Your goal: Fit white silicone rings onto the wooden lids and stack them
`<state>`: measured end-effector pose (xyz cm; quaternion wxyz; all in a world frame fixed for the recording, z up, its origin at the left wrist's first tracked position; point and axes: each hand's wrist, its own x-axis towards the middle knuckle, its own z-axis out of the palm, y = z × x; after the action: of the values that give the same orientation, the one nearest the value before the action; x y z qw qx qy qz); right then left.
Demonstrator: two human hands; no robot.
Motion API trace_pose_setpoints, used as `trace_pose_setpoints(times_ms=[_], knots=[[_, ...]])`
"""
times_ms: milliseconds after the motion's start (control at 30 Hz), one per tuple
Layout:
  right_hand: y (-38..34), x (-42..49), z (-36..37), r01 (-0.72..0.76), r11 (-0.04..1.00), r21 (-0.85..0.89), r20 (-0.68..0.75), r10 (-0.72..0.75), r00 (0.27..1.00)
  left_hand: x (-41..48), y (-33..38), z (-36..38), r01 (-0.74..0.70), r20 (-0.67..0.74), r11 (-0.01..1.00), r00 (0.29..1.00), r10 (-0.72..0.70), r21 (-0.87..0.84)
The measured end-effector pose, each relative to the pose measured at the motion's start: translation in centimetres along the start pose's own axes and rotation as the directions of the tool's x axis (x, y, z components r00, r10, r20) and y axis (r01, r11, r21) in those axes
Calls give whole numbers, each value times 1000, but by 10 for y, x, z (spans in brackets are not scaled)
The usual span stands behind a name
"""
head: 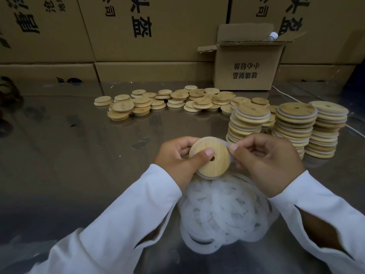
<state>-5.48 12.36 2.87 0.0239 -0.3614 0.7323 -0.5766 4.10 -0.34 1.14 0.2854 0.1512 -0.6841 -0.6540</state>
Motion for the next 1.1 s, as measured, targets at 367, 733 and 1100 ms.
trace_pose_setpoints(times_ms=[367, 733, 1100], knots=[[-3, -1, 1, 33, 999, 29, 55, -34, 998, 0, 1, -3, 127, 62, 977, 991, -119, -169], [-1, -1, 1, 10, 984, 176, 72, -23, 997, 0, 1, -4, 137, 95, 969, 988, -119, -205], [6, 7, 0, -220, 902, 371, 67, 210, 975, 1, 0, -4, 181, 133, 953, 979, -153, -242]])
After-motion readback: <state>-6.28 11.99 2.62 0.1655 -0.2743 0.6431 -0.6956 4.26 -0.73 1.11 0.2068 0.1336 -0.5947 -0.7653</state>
